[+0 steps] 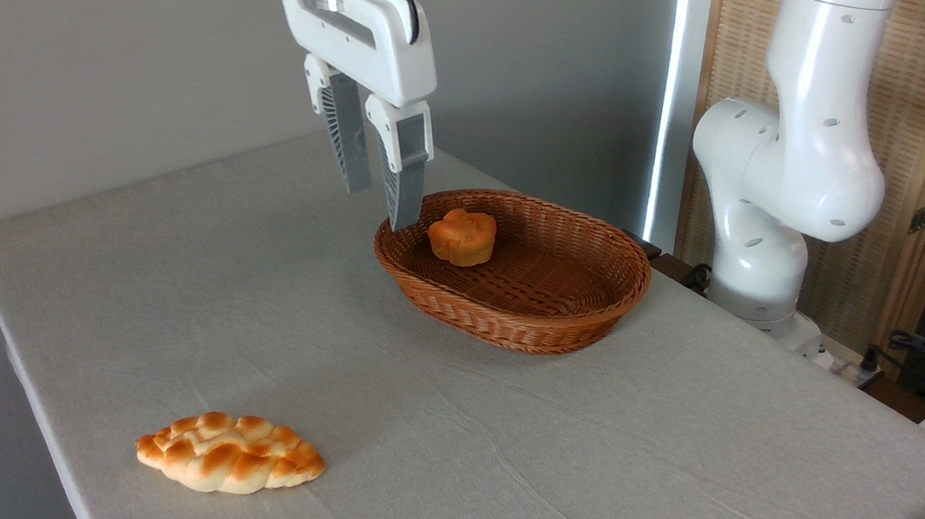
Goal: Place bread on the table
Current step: 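Lower the gripper down onto the round bun inside the basket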
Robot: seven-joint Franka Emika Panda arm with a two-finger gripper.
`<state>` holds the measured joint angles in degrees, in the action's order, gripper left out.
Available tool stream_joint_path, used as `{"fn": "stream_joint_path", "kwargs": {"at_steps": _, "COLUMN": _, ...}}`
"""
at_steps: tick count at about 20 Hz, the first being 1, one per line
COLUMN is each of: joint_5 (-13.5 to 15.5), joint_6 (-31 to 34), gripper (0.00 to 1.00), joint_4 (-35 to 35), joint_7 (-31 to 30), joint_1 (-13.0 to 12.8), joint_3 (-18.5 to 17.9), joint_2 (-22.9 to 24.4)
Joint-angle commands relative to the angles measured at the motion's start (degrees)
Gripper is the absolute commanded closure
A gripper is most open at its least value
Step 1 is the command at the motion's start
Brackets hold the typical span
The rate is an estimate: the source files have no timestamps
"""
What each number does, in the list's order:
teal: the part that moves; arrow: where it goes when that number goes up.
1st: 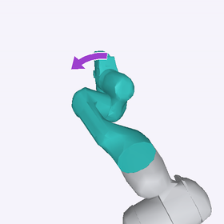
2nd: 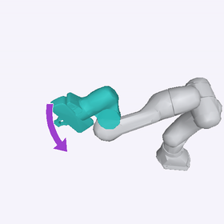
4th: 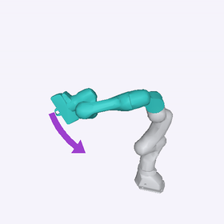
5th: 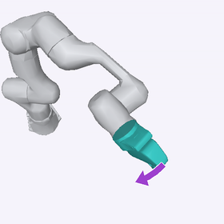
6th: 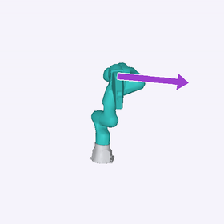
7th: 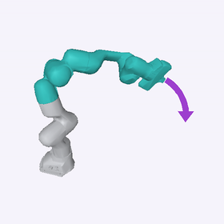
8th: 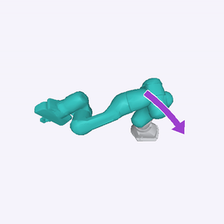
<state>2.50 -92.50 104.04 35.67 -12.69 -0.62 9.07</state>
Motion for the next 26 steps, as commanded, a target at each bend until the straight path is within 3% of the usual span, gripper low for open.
{"fn": "stream_joint_path", "kwargs": {"at_steps": 1, "joint_5": 4.78, "joint_6": -6.45, "gripper": 0.00, "joint_4": 10.90, "joint_7": -0.07, "joint_1": -1.02, "joint_3": 0.17, "joint_2": 7.53}}
{"fn": "stream_joint_path", "kwargs": {"at_steps": 6, "joint_5": 5.24, "joint_6": -7.78, "gripper": 0.00, "joint_4": 16.88, "joint_7": -0.07, "joint_1": -4.09, "joint_3": 2.54, "joint_2": 8.16}}
{"fn": "stream_joint_path", "kwargs": {"at_steps": 11, "joint_5": 5.24, "joint_6": -9.36, "gripper": 0.00, "joint_4": 23.39, "joint_7": 0.28, "joint_1": -4.01, "joint_3": 7.47, "joint_2": 10.36}}
{"fn": "stream_joint_path", "kwargs": {"at_steps": 15, "joint_5": 5.32, "joint_6": -9.54, "gripper": 0.00, "joint_4": 28.22, "joint_7": 8.52, "joint_1": -4.01, "joint_3": 10.36, "joint_2": 12.81}}
{"fn": "stream_joint_path", "kwargs": {"at_steps": 17, "joint_5": 5.41, "joint_6": -9.63, "gripper": 0.00, "joint_4": 29.98, "joint_7": 9.24, "joint_1": -4.01, "joint_3": 10.81, "joint_2": 13.61}}
{"fn": "stream_joint_path", "kwargs": {"at_steps": 19, "joint_5": 6.90, "joint_6": -10.33, "gripper": 0.00, "joint_4": 30.43, "joint_7": 9.42, "joint_1": -4.10, "joint_3": 11.77, "joint_2": 13.52}}
{"fn": "stream_joint_path", "kwargs": {"at_steps": 23, "joint_5": 12.95, "joint_6": -15.67, "gripper": 0.00, "joint_4": 30.69, "joint_7": 9.42, "joint_1": -4.01, "joint_3": 13.27, "joint_2": 13.26}}
{"fn": "stream_joint_path", "kwargs": {"at_steps": 26, "joint_5": 15.16, "joint_6": -17.27, "gripper": 0.00, "joint_4": 30.69, "joint_7": 9.42, "joint_1": -4.01, "joint_3": 13.27, "joint_2": 12.91}}
